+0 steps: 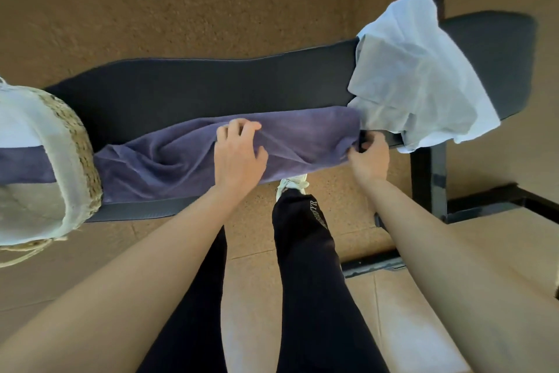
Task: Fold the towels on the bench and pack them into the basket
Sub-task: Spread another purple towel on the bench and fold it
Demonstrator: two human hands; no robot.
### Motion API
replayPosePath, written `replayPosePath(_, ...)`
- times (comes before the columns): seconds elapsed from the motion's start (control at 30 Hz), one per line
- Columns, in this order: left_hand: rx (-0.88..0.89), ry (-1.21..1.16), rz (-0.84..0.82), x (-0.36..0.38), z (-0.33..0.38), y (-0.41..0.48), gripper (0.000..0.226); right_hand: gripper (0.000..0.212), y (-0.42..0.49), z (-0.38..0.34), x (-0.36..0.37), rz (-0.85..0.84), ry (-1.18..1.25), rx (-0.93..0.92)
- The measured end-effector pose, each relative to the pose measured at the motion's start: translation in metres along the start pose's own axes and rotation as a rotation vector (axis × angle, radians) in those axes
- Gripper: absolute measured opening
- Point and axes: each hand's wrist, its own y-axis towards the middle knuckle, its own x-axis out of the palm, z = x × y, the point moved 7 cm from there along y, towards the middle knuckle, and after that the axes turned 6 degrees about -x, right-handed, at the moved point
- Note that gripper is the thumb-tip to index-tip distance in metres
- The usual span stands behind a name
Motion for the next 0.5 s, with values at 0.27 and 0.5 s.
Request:
replayPosePath(0.27,-0.059,0.012,-0.035,-0.01,-0.043,0.004,0.044,0.021,0.005,-0.063,-0.002,-0.145,-0.317,-0.502)
replayPosePath(0.5,-0.2,-0.095,-0.076,-0.014,-0.081,-0.001,0.045,0.006,0.031,-0.088,-0.014,0.005,0.24,-0.173)
